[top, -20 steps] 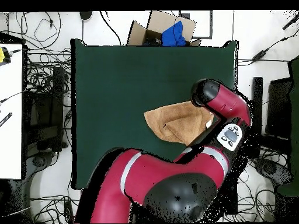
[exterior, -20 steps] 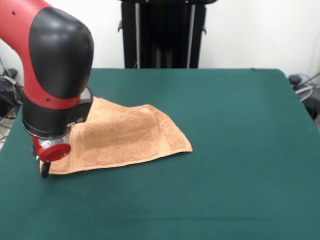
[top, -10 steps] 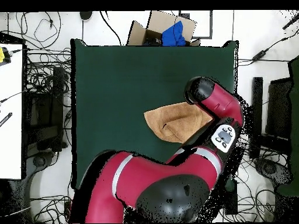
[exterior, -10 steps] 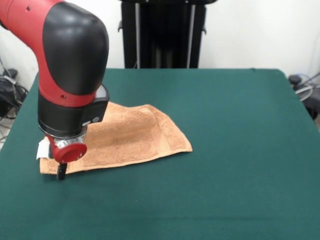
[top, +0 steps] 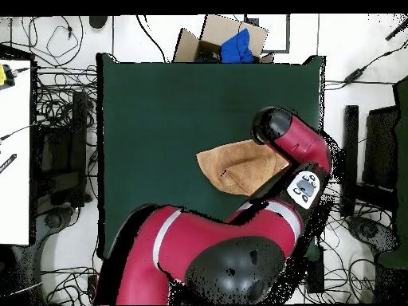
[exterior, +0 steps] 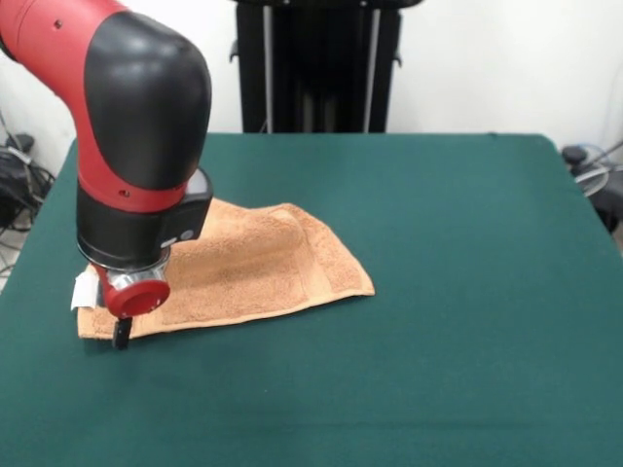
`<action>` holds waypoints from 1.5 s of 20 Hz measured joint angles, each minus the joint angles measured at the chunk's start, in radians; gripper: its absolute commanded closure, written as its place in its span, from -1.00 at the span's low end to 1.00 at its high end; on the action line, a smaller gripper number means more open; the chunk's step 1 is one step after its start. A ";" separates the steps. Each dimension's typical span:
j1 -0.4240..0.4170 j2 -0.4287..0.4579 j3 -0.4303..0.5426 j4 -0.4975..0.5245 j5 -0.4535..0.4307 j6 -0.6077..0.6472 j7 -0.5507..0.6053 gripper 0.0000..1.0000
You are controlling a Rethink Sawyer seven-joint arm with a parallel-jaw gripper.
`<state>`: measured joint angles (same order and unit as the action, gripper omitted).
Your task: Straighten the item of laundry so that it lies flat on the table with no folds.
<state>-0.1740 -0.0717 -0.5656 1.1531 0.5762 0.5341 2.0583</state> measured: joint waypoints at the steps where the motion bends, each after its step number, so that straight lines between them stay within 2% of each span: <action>1: 0.000 0.006 -0.007 -0.002 0.000 0.000 0.000 -1.00; 14: 0.037 0.097 -0.091 -0.008 0.001 -0.001 0.000 -1.00; 30: 0.049 0.108 -0.131 -0.015 0.001 0.000 0.000 -1.00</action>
<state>-0.1250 0.0365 -0.6962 1.1379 0.5768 0.5341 2.0585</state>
